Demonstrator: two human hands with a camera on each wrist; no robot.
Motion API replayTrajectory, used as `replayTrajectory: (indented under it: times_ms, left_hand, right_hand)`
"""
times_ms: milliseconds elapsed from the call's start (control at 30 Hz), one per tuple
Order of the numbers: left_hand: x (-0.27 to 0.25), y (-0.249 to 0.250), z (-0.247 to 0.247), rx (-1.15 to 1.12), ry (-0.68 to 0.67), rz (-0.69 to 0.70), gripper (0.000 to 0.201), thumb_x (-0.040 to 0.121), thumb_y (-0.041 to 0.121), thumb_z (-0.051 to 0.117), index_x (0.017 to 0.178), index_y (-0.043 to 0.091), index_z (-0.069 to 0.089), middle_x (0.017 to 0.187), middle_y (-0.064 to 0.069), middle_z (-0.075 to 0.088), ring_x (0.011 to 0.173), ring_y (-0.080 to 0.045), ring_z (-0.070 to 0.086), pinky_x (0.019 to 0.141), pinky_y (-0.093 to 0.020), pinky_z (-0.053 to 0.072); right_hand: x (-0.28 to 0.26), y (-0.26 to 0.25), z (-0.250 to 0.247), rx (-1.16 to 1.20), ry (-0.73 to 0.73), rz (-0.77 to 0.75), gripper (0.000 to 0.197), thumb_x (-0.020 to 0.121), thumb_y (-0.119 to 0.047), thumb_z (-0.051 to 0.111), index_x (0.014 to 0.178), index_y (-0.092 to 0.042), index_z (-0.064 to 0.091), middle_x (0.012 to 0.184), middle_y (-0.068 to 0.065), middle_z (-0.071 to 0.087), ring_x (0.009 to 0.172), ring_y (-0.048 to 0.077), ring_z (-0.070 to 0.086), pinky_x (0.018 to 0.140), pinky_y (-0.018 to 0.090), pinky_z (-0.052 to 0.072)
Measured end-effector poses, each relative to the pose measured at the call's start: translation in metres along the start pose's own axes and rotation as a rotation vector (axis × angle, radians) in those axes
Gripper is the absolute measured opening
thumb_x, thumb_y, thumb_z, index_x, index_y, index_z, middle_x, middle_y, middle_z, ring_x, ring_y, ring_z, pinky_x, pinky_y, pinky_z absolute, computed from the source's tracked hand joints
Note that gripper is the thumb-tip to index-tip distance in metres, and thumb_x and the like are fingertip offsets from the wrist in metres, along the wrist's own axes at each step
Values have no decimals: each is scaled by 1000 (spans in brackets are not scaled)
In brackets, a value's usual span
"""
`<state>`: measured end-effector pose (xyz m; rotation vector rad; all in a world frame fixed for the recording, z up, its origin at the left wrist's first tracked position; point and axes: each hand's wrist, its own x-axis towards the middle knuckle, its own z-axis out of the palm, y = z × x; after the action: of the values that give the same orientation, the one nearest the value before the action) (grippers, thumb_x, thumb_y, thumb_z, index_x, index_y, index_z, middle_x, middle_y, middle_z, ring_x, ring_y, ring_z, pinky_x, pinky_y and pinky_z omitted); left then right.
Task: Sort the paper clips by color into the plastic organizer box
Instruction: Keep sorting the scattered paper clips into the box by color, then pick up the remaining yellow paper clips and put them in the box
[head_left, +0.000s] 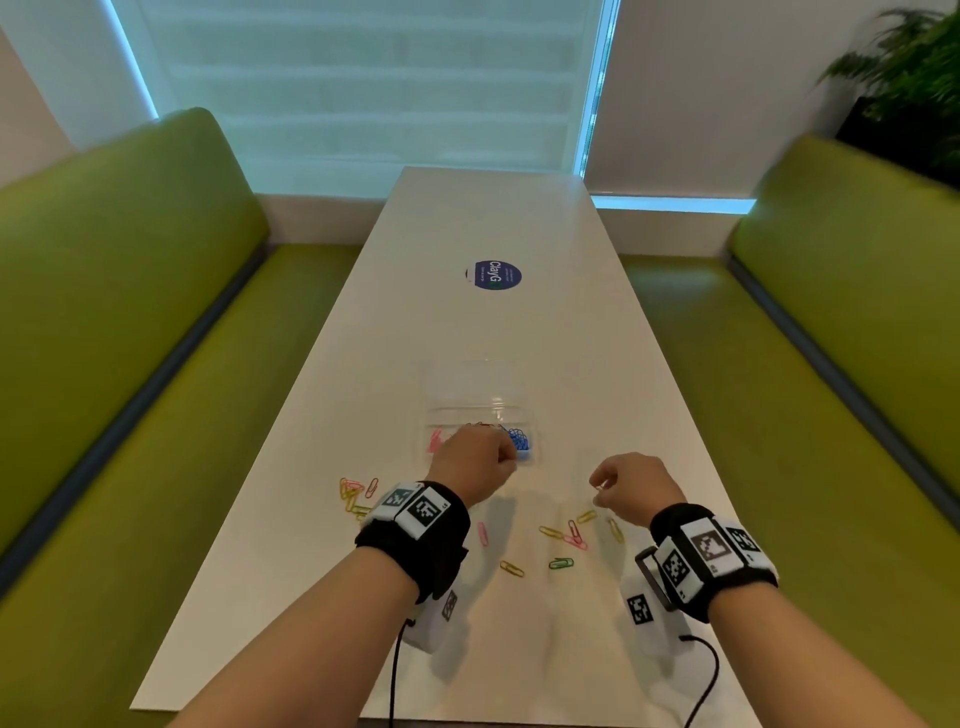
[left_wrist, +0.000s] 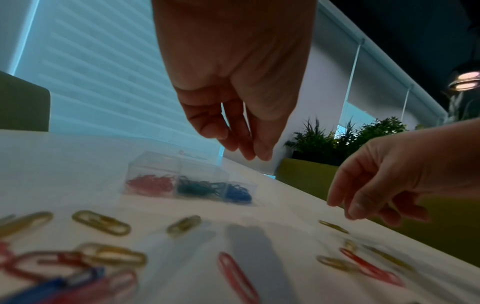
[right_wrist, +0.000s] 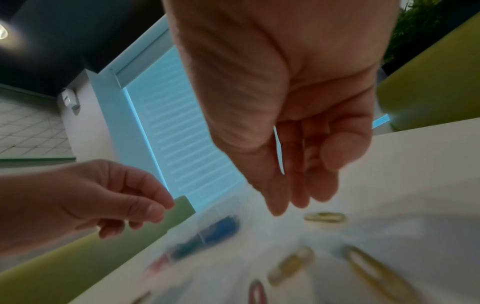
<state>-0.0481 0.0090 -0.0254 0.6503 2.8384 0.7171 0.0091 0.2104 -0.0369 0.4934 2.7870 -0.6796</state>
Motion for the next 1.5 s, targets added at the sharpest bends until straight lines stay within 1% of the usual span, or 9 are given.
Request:
replayTrajectory:
  times_ms: [133, 267, 467, 600, 833, 967, 1100, 1233, 1500]
  left_hand:
    - [-11, 9, 11, 2, -65, 26, 21, 92, 21, 55, 107, 15, 68, 109, -1, 68, 104, -17, 61, 87, -30, 51]
    - [-16, 16, 18, 20, -72, 38, 22, 91, 22, 55, 108, 17, 68, 112, 1, 68, 105, -16, 61, 88, -31, 51]
    - [-24, 22, 24, 45, -106, 11, 24, 91, 23, 55, 110, 19, 68, 114, 1, 67, 106, -17, 61, 88, -33, 50]
    - [-28, 19, 25, 42, -130, -17, 24, 91, 24, 55, 112, 19, 67, 116, 1, 67, 107, -17, 61, 91, -33, 50]
    - [-33, 21, 26, 50, -145, -19, 25, 91, 24, 55, 114, 19, 65, 114, 2, 67, 110, -16, 59, 93, -33, 49]
    - [-35, 24, 29, 48, -147, -17, 26, 91, 24, 56, 115, 20, 65, 114, 2, 67, 110, -16, 59, 93, -32, 48]
    - [-35, 27, 31, 24, -147, -1, 29, 91, 26, 56, 120, 22, 62, 115, 1, 67, 111, -16, 57, 94, -34, 48]
    - [-33, 30, 30, 12, -134, 30, 31, 92, 27, 57, 122, 21, 61, 118, -1, 65, 112, -18, 57, 94, -35, 48]
    - [-25, 24, 22, 6, -70, 34, 24, 92, 24, 57, 112, 16, 68, 114, -2, 67, 107, -19, 60, 89, -32, 49]
  right_hand:
    - [-13, 6, 12, -16, -28, 17, 16, 83, -27, 68, 97, -19, 71, 112, -3, 65, 100, 14, 59, 89, 27, 49]
    - [-22, -3, 21, -47, -43, 59, 20, 80, -40, 70, 78, -20, 64, 90, -3, 66, 83, 12, 57, 71, 24, 44]
    - [-21, -13, 34, -56, -72, 99, 26, 80, -33, 68, 94, -12, 71, 101, 4, 69, 97, 20, 63, 83, 32, 53]
    - [-20, -16, 36, -38, -103, 112, 28, 76, -25, 66, 97, -7, 70, 101, 7, 69, 96, 21, 64, 80, 29, 53]
    - [-26, -16, 36, -25, -152, 75, 10, 73, -19, 62, 68, -13, 67, 90, 7, 71, 90, 19, 65, 78, 30, 54]
    - [-31, -17, 33, -6, -130, 20, 26, 75, -17, 62, 50, -20, 60, 75, 0, 70, 83, 16, 65, 71, 26, 50]
    - [-34, -22, 26, 64, -32, -49, 19, 79, -19, 63, 61, -24, 56, 78, -2, 65, 74, 16, 63, 70, 28, 56]
    - [-36, -30, 19, 206, -25, -97, 10, 81, -7, 62, 74, -15, 62, 75, 3, 65, 54, 12, 60, 45, 16, 48]
    - [-33, -40, 12, 307, -30, -199, 27, 78, 5, 58, 70, -20, 50, 76, 7, 64, 59, 14, 60, 48, 17, 51]
